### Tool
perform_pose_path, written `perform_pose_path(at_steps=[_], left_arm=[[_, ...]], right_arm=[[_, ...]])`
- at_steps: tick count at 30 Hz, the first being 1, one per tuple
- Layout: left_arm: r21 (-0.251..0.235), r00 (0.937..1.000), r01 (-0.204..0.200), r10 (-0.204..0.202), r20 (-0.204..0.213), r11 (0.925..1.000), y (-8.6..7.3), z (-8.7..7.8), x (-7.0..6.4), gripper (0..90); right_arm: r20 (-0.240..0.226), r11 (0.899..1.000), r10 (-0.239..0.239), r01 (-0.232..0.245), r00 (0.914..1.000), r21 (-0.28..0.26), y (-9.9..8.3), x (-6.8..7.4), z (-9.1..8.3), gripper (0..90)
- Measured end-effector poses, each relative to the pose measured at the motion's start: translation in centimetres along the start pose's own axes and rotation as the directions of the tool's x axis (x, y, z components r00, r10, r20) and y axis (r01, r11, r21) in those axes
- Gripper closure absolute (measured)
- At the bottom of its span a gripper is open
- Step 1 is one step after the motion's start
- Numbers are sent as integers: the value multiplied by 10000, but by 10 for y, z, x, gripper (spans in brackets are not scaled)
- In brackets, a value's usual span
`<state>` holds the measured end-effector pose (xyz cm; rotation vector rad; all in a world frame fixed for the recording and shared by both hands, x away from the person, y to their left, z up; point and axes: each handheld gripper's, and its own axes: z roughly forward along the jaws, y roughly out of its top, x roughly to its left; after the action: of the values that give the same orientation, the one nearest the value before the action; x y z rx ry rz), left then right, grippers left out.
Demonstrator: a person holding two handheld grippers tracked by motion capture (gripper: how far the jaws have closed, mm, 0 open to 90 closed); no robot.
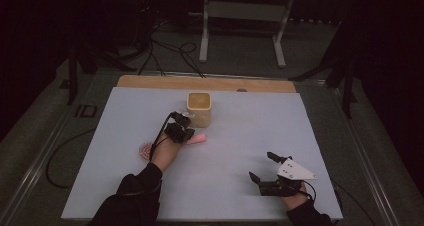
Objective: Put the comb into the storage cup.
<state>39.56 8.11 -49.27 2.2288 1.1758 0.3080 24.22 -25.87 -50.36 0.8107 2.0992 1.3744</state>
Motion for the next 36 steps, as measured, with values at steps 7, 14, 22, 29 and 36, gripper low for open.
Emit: perform_pose_path(at_steps=[7,14,22,29,36], left_arm=[[135,9999,68,-66,-143,9999,1,1,0,897],[353,9994,-118,130,-318,9993,4,3,-1,899],[670,9996,-214,226,-168,9975,6,7,-2,899],[862,9981,-595,577,237,9945,-1,7,-13,899],[1050,9914,-1224,1167,591,9869,-8,5,-24,899]], right_arm=[[-18,10000,-1,1,10000,30,0,0,0,85],[-15,10000,-15,15,10000,11,0,0,0,86],[8,10000,37,-37,10000,-31,1,0,0,86],[9,10000,55,-55,10000,-37,1,0,-1,86],[-13,10000,-18,18,10000,0,1,0,0,85]])
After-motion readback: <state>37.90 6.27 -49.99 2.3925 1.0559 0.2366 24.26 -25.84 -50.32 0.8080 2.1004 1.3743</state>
